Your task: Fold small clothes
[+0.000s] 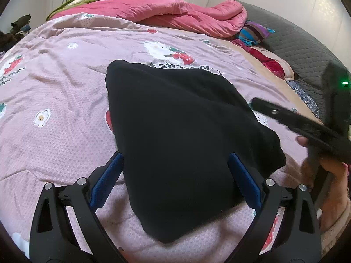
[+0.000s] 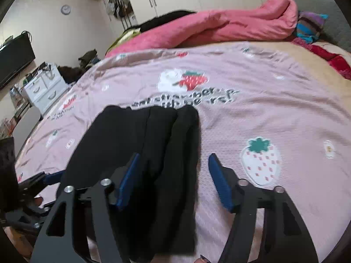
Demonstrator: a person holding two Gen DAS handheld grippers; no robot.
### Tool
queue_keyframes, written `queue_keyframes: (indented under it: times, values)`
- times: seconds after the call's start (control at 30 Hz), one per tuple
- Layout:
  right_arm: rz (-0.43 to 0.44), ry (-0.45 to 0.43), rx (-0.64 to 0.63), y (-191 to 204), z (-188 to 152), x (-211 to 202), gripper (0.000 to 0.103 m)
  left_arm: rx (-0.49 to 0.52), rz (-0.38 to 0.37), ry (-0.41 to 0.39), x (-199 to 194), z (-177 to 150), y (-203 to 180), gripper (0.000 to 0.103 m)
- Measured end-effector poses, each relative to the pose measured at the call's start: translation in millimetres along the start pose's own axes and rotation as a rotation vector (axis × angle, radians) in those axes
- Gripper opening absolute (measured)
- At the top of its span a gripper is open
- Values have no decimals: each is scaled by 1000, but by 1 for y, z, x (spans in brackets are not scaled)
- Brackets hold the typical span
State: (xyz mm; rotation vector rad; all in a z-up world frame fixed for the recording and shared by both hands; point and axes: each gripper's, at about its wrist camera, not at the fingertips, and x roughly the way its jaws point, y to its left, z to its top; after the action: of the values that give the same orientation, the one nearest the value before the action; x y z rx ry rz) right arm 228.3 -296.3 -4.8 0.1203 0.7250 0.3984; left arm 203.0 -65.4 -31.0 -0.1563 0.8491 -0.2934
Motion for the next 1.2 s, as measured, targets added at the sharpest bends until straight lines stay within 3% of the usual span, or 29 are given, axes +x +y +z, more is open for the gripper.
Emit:
queue_keyframes:
  times: [0.07, 0.23, 0.4, 0.57, 0.83, 1.2]
  values:
    - [-2, -32, 9, 4, -2, -12, 79, 4, -1, 0, -3, -2, -2, 89]
    - [-14, -125, 8, 13, -9, -43, 87, 23, 3, -8, -15, -7, -7, 92]
    - [-74, -165, -7, 14, -18, -60, 88, 29, 14, -24, -27, -10, -6, 92]
    - [-78, -194, -4, 16, -28, -72, 92, 14, 19, -58, -45, -15, -3, 94]
    - [-102, -260, -10, 28, -68, -101, 98, 7, 31, -131, -79, -26, -1, 94]
    - [-59, -307, 62, 34, -108, -137, 98, 21, 51, -166, -111, -64, -3, 94]
